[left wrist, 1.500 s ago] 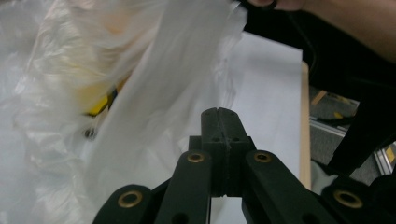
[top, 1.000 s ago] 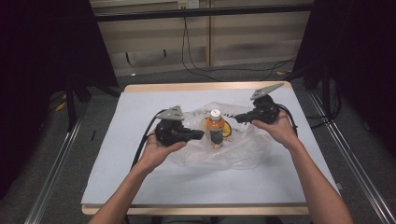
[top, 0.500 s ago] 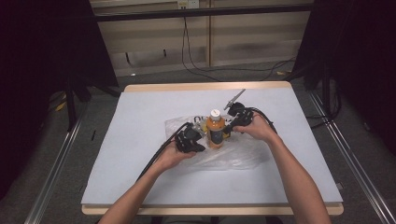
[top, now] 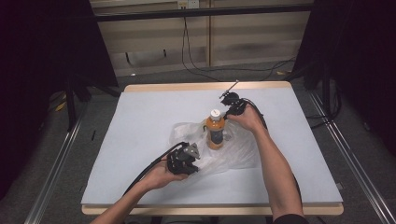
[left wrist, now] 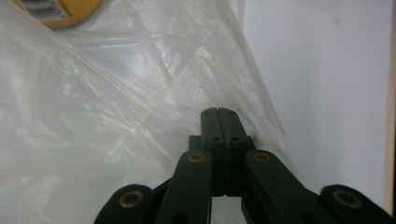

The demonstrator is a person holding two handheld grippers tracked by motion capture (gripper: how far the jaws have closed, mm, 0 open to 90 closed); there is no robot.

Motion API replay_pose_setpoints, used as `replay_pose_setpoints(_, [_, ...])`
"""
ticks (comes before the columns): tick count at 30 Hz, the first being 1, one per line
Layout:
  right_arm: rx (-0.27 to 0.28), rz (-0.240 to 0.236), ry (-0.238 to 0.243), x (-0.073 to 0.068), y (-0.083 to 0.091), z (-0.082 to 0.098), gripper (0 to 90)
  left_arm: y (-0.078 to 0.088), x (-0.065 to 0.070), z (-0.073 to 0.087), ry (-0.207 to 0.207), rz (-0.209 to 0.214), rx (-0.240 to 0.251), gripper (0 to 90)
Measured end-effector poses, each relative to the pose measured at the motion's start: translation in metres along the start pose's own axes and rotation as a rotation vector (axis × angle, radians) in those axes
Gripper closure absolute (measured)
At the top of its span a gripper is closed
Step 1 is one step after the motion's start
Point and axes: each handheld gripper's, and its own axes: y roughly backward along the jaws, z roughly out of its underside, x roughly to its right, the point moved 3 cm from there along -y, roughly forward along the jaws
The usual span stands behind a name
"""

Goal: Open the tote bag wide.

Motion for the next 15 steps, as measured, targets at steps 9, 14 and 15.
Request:
replay_pose_setpoints(9, [0.133,-0.138,0.054,-0.017,0.037,0.005,90.0,0.028,-0.034,-0.024,0.096,0.003,0.17,90.0])
replay_pose_setpoints(14, [0.16,-0.183,0.091,-0.028,0.06,0.02,90.0,0.029,-0.066,-0.035,0.162,-0.063,0.18,90.0])
replay_pose_setpoints(15, [0.154,-0.185,0.106,-0.03,0.06,0.025,90.0,0.027,-0.072,-0.033,0.181,-0.081,0.159,90.0])
